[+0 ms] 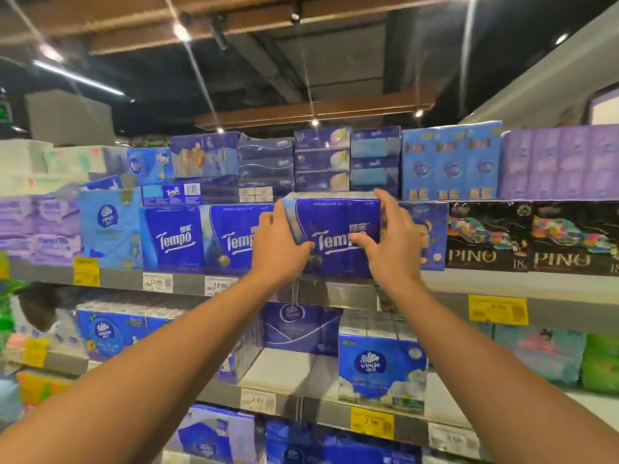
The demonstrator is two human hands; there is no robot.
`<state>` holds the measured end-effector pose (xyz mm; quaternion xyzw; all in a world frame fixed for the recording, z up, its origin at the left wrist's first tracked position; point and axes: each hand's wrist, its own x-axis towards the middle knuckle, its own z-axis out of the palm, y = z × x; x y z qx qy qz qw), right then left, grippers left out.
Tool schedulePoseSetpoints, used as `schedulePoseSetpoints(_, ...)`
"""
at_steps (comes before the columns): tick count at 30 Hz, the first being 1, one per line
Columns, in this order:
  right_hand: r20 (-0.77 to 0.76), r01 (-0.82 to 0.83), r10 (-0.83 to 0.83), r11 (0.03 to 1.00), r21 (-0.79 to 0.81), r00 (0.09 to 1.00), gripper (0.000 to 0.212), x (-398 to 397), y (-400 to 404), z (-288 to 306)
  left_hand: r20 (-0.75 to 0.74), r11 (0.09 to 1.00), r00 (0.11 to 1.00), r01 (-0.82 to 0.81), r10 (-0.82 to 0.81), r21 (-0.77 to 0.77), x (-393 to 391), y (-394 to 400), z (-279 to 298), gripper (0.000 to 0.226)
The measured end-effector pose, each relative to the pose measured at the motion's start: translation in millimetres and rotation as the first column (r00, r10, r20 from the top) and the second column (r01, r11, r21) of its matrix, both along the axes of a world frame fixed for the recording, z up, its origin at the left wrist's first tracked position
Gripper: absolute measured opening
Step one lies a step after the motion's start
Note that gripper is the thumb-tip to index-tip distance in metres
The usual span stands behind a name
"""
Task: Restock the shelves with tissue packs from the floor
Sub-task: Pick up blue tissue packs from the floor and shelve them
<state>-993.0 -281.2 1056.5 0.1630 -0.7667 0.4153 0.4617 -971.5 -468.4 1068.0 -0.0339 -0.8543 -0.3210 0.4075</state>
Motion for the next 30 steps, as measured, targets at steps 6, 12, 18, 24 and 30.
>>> schedulePoseSetpoints(6,0.065,-0.010,0.008,1.000,0.025,0.998,0.073,-38.4,-18.8,-10.6,0.064,0.990,0.989,-0.129,0.133,-0.061,-34.9,-11.4,-16.6,0.104)
schedulePoseSetpoints(12,0.166,0.013,-0.030,0.995,0.099,0.986,0.100,-48.1,-34.3,-20.4,-0.020,0.986,0.996,-0.086,0.084,-0.142,-43.3,-33.2,-41.5,0.112)
schedulePoseSetpoints(18,0.239,0.053,-0.083,0.990,0.128,0.967,0.124,-40.6,-54.3,-21.6,-0.066,0.990,0.998,0.006,-0.015,-0.139,-47.7,-43.9,-52.2,0.106)
schedulePoseSetpoints(24,0.212,0.149,-0.174,0.980,0.128,0.962,0.116,7.3,-64.0,-44.7,-0.138,0.956,0.958,0.224,-0.252,-0.188,-29.3,-45.1,-58.1,0.080)
schedulePoseSetpoints(30,0.312,0.413,-0.435,0.900,0.137,0.845,0.086,107.5,-64.8,-118.2,-0.052,0.792,0.809,0.558,-0.586,-0.249,3.0,-25.1,-104.0,0.057)
